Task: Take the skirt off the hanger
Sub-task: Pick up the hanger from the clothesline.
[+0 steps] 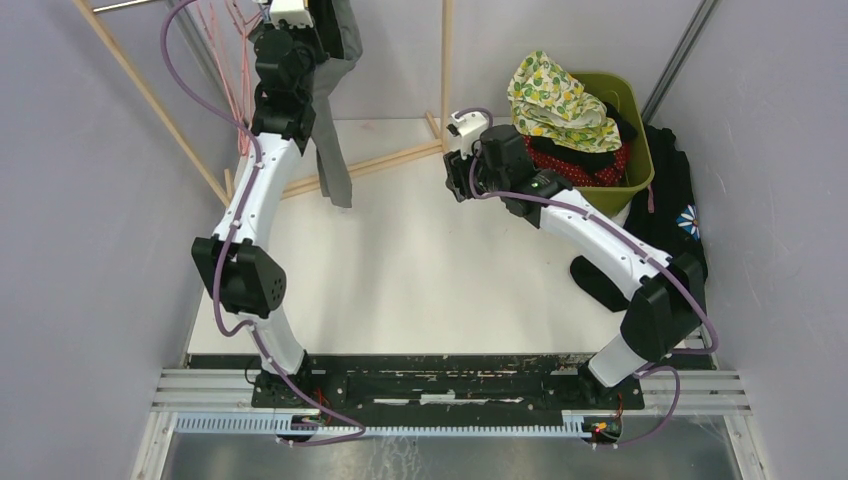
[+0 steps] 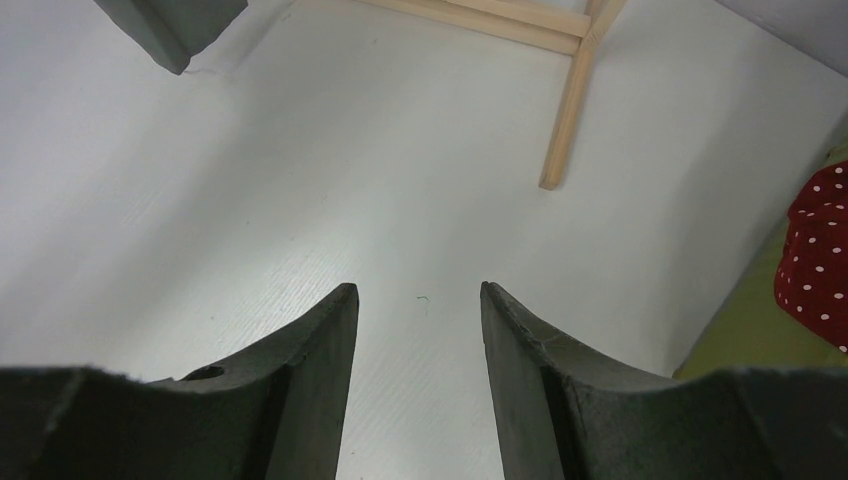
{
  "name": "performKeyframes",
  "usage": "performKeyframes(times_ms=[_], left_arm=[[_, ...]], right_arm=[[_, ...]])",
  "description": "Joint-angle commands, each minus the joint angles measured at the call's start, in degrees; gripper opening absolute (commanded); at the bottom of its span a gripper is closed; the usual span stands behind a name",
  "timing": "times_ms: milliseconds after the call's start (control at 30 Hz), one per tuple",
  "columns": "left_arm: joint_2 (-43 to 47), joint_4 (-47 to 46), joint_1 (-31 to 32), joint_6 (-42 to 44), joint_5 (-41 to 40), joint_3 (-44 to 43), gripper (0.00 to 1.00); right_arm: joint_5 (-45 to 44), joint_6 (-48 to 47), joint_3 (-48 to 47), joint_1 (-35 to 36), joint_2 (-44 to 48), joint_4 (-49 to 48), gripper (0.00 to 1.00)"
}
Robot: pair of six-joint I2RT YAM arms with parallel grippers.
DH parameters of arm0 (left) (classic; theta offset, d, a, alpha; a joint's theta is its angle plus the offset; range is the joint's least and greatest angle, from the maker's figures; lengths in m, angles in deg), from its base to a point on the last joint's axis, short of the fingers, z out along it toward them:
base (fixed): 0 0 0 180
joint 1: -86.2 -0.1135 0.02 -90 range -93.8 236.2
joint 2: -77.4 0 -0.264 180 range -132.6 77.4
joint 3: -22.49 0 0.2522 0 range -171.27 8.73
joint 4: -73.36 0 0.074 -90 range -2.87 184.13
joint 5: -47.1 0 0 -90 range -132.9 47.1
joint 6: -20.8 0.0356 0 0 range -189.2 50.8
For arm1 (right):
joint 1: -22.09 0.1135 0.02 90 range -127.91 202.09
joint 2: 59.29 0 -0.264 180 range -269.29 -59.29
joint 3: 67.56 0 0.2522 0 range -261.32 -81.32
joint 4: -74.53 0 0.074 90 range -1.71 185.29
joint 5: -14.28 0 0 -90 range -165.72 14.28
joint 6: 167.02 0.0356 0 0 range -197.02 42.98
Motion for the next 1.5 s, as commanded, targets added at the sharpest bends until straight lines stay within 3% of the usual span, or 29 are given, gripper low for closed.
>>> performKeyframes(times_ms=[0, 200, 1233, 1467], left_arm=[[-2.2, -11.3, -0.3, -1.7, 1.1, -8.2, 0.03], [-3.9, -10.3, -0.2, -2.1, 1.7, -12.9, 0.03], [1.6, -20.4, -0.3, -0.4, 2.2, -6.6, 0.03], [-0.1, -17.9, -0.2, -0.2, 2.4, -10.3, 0.03]], right_arm=[[-0.7, 0.2, 0.3, -0.3, -0.1, -2.6, 0.54], [-0.9, 0.3, 0.1, -0.6, -0.5, -2.6, 0.54], [0.3, 2.9, 0.5, -2.9, -3.9, -3.7, 0.54], [-0.7, 3.7, 2.5, -4.0, -3.6, -3.8, 0.54]])
